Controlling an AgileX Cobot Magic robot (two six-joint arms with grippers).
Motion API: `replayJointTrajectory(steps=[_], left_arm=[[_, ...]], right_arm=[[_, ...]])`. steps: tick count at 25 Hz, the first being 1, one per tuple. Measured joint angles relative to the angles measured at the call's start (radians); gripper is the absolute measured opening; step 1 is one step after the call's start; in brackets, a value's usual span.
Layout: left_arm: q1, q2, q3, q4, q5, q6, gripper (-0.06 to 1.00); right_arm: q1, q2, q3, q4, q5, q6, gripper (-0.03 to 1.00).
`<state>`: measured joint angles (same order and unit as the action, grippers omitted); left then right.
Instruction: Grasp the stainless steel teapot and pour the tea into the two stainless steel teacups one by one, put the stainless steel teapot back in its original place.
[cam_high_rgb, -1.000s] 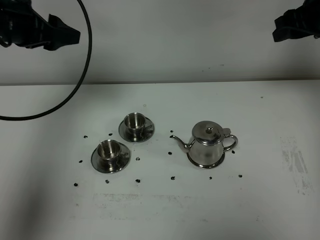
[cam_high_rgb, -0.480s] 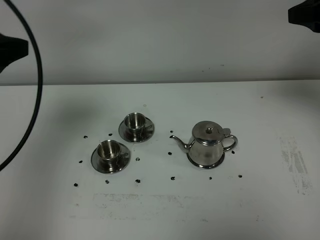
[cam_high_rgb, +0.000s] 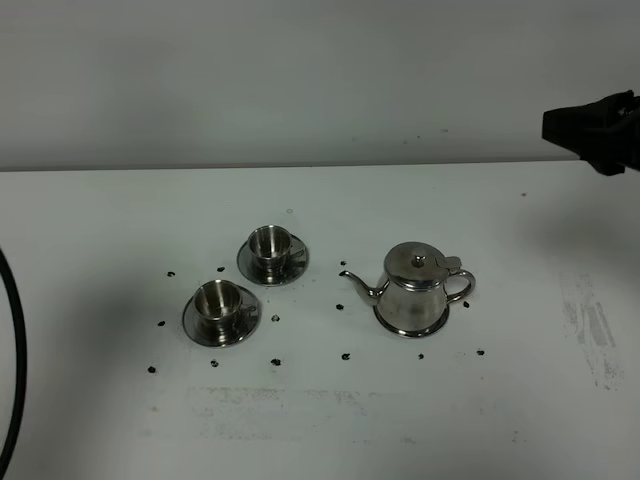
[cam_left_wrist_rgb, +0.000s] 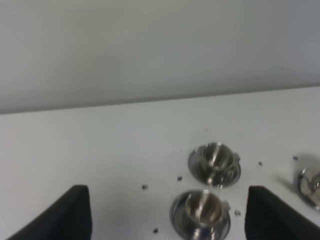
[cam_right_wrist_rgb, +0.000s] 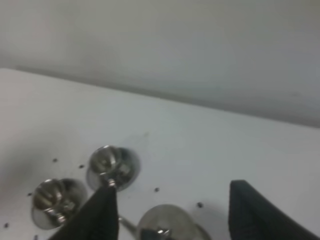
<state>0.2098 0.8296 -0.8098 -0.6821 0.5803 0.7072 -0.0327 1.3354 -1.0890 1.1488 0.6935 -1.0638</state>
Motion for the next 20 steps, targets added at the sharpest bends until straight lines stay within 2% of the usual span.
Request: replayJointTrajectory(steps=[4,8,11,13,16,20], left_arm=[[0.004,-0.128,0.062,0.088,0.099,-0.118,0.62],[0.004,-0.258,0.113,0.176,0.217,-0.27,0.62],[0.004,-0.364,0.164,0.239,0.319,-0.364,0.62],[0.004,-0.441,0.203,0.282,0.35,-0.415,0.62],[-0.002,-0.574,0.255,0.318,0.38,-0.444,0.61],[-0.052,-0.731,0.289,0.387,0.412,-0.457,0.59]], right_arm=[[0.05,-0.004,0.073,0.139,-0.025,-0.153,0.49],[0.134,-0.004,0.095,0.156,-0.061,-0.201,0.49],[0.185,-0.005,0.098,0.121,-0.08,-0.191,0.49],[0.208,-0.005,0.099,0.076,-0.085,-0.144,0.49],[0.222,-0.005,0.099,-0.004,-0.085,-0.052,0.49],[0.262,-0.005,0.099,-0.115,-0.073,0.053,0.49]])
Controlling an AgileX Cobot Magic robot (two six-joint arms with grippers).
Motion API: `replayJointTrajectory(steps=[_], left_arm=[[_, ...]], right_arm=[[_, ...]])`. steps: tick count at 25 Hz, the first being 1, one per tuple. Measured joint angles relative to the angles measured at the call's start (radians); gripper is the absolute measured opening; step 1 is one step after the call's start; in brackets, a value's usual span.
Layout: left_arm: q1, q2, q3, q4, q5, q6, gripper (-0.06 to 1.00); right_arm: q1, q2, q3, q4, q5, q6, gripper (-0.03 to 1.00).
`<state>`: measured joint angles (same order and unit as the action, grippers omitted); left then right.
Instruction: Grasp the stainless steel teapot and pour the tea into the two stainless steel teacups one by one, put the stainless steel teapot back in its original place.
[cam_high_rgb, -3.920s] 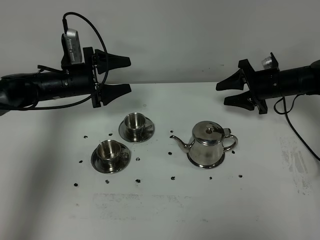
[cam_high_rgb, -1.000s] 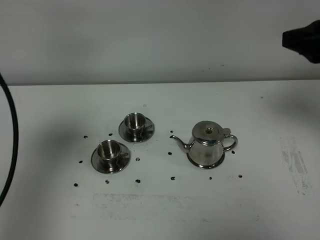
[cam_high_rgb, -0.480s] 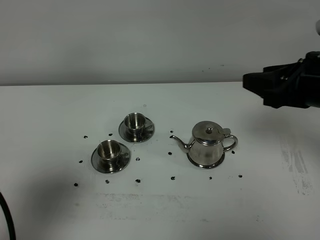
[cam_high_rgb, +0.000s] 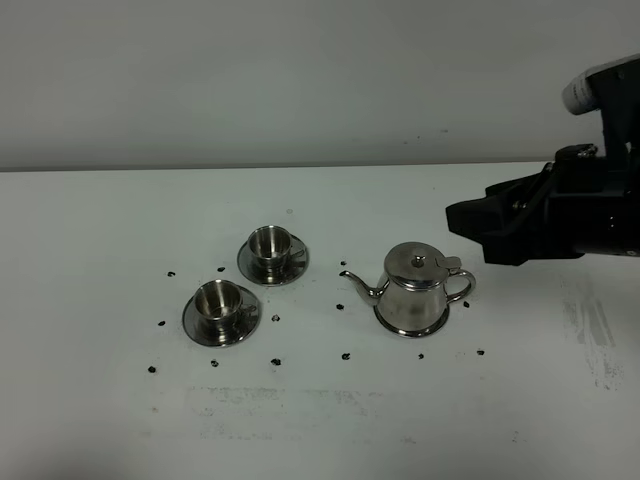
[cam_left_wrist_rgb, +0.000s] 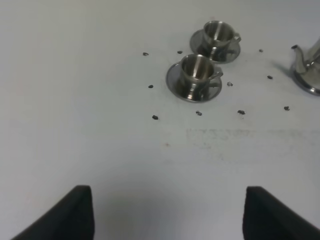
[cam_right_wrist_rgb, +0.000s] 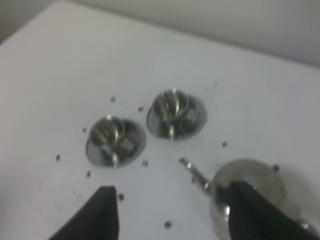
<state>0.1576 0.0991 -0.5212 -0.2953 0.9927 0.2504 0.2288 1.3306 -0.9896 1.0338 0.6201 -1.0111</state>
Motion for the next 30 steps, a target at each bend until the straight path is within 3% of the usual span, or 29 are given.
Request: replayJointTrajectory(steps=[6,15,22,30], left_arm=[[-0.063,-0.085,0.007,0.092,0.017,-0.03,0.52],[-0.154,-0.103,0.041,0.117,0.042,-0.036,0.43],[-0.161,-0.103,0.062,0.127,0.084,-0.057,0.36],[-0.161,-0.103,0.062,0.129,0.084,-0.058,0.32]], right_arm=[[0.086,0.0,0.0,-0.098,0.002,0.111,0.49],[0.115,0.0,0.0,-0.115,-0.024,0.148,0.49],[0.115,0.048,0.0,-0.114,-0.044,0.148,0.49],[0.115,0.135,0.0,-0.124,-0.134,0.148,0.49]])
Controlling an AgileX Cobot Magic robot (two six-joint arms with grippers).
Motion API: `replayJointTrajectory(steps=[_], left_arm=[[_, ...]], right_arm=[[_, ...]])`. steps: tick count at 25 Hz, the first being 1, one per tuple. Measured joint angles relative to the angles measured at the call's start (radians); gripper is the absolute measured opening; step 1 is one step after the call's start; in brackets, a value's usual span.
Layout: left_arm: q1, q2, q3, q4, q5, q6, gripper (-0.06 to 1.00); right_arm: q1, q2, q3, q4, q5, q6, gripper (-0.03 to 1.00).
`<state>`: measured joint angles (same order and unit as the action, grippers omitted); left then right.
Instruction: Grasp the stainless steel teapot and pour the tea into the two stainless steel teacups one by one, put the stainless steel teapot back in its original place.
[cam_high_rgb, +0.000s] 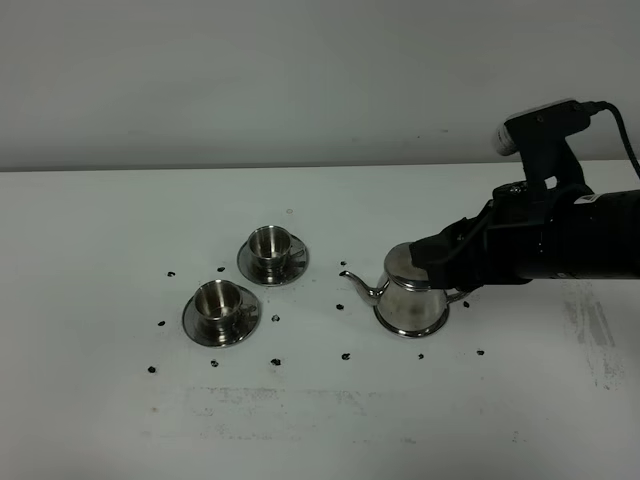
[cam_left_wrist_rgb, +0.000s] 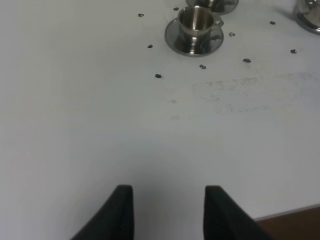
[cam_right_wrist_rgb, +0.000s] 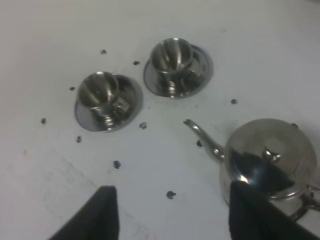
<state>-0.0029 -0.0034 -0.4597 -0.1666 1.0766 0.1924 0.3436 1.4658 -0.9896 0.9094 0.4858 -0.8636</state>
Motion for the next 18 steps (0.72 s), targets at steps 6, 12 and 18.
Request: replayJointTrajectory(steps=[6,12,18], left_arm=[[-0.036,0.0,0.0,0.0,0.0,0.0,0.32],[-0.04,0.0,0.0,0.0,0.0,0.0,0.32],[-0.04,0.0,0.0,0.0,0.0,0.0,0.32]], right_arm=[[0.0,0.051,0.0,-0.005,-0.028,-0.008,0.49],[0.0,0.058,0.0,-0.015,-0.058,-0.019,0.49],[0.0,0.058,-0.001,-0.031,-0.118,-0.019,0.49]])
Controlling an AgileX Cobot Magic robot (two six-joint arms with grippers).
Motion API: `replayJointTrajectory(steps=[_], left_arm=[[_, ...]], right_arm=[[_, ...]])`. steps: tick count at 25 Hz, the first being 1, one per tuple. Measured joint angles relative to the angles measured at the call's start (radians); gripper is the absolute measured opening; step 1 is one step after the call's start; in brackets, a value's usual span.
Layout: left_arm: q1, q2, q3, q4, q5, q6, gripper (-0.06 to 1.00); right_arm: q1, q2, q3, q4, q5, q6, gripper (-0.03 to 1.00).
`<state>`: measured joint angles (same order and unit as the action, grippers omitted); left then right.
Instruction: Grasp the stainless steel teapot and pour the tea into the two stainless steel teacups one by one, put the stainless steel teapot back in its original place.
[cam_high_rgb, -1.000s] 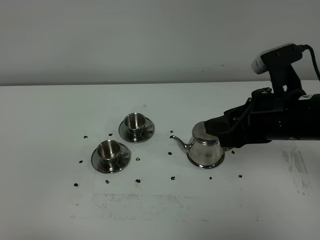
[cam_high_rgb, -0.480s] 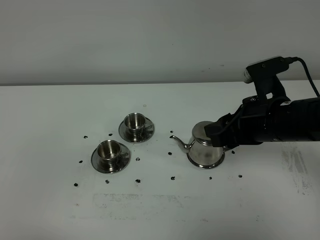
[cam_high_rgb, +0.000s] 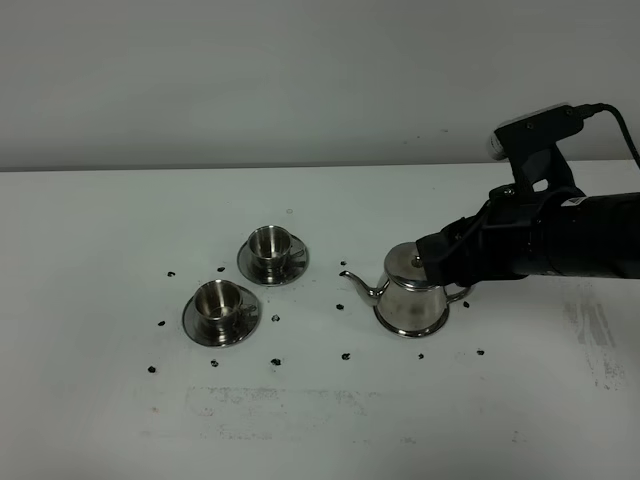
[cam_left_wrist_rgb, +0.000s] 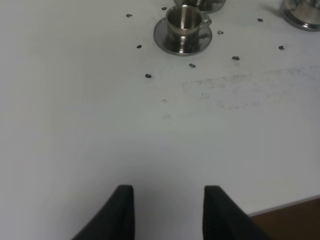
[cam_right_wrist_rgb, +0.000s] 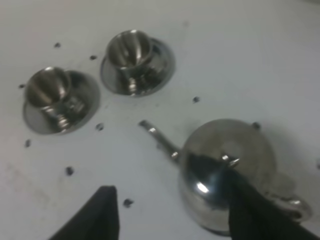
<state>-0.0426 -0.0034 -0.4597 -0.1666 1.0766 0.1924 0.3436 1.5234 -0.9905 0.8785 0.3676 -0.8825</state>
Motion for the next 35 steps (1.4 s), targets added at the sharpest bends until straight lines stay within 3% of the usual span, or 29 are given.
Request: replayJointTrajectory(steps=[5,9,16,24,29,35], left_arm=[[0.0,0.0,0.0,0.0,0.0,0.0,0.32],[0.0,0.0,0.0,0.0,0.0,0.0,0.32],[0.0,0.0,0.0,0.0,0.0,0.0,0.32],[0.0,0.0,0.0,0.0,0.0,0.0,0.31],[0.0,0.0,0.0,0.0,0.0,0.0,0.31],[0.0,0.0,0.0,0.0,0.0,0.0,0.31]], right_arm=[[0.0,0.001,-0.045,-0.025,-0.012,0.001,0.49],[-0.034,0.002,-0.09,-0.075,-0.012,0.067,0.49],[-0.082,0.156,-0.194,-0.303,0.026,0.306,0.48],[-0.097,0.393,-0.417,-0.485,0.092,0.481,0.48],[-0.129,0.477,-0.487,-0.566,0.114,0.542,0.48],[-0.148,0.523,-0.491,-0.59,0.125,0.555,0.48]])
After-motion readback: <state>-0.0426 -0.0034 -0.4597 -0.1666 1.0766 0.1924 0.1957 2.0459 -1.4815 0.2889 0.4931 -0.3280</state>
